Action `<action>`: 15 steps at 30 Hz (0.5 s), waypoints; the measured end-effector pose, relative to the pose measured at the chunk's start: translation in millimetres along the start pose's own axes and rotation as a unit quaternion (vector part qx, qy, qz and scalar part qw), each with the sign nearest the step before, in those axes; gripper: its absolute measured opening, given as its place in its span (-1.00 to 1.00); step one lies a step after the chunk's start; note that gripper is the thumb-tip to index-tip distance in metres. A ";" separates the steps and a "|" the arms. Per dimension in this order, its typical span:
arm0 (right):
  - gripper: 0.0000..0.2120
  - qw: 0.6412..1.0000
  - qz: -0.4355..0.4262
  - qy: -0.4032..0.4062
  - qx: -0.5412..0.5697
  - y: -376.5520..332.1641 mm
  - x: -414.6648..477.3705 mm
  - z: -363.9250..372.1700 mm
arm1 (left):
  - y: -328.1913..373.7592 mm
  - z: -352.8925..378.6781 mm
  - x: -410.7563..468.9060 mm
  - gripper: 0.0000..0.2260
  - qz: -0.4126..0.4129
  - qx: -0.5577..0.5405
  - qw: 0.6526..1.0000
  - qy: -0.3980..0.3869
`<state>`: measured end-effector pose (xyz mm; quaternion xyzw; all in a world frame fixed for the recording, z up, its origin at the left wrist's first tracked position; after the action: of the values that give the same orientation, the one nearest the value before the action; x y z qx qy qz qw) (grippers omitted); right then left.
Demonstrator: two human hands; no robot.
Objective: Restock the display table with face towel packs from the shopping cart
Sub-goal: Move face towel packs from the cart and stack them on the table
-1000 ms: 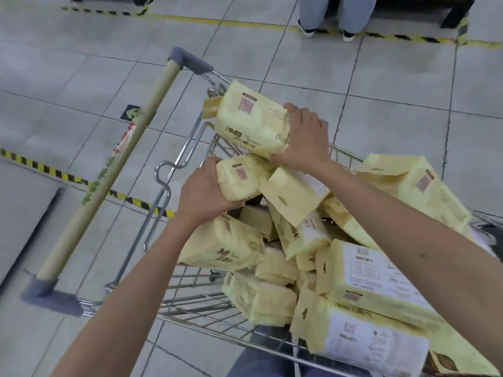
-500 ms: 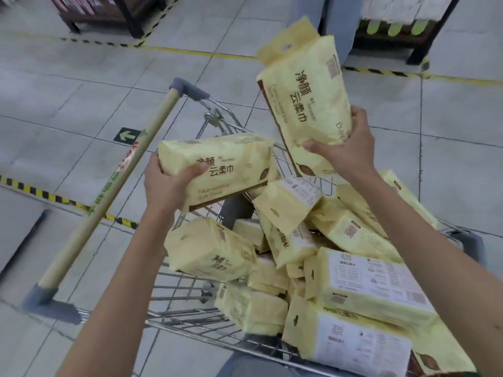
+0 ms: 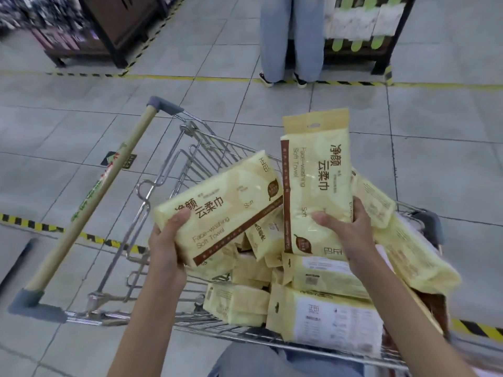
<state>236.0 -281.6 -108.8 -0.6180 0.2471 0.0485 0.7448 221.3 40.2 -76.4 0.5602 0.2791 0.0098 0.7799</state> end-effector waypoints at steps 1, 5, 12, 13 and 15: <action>-0.28 1.000 0.007 0.008 0.008 7.3 -7.1 -7.2 | -9.7 -0.8 -5.4 -0.27 -0.010 -0.006 1.000 -0.001; -0.34 0.998 0.031 0.047 0.037 33.9 -37.5 -33.4 | -40.2 -0.9 -20.2 -0.80 -0.058 -0.013 0.998 -0.026; -0.42 0.980 0.050 0.162 0.100 83.8 -91.7 -59.6 | -67.2 5.7 -19.5 -0.89 -0.126 0.016 0.988 -0.092; -0.37 0.976 0.051 0.182 0.111 92.4 -101.3 -60.7 | -68.8 6.5 -18.2 -0.90 -0.137 0.021 0.984 -0.108; -0.28 0.965 0.056 0.219 0.135 109.9 -122.7 -60.8 | -72.1 6.4 -16.3 -0.88 -0.167 0.036 0.974 -0.147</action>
<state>68.6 -285.0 -161.7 -0.4926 0.4430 -0.0802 0.7447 188.9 2.4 -131.5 0.5288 0.2517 -0.2132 0.7820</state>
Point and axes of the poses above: each hand's wrist, its own x-axis towards the middle knuckle, its own z-axis out of the palm, y = z × x, the point moved 10 cm from there along x, towards the middle knuckle, and after that the axes turned 1 degree about x, right-handed, at the moved point
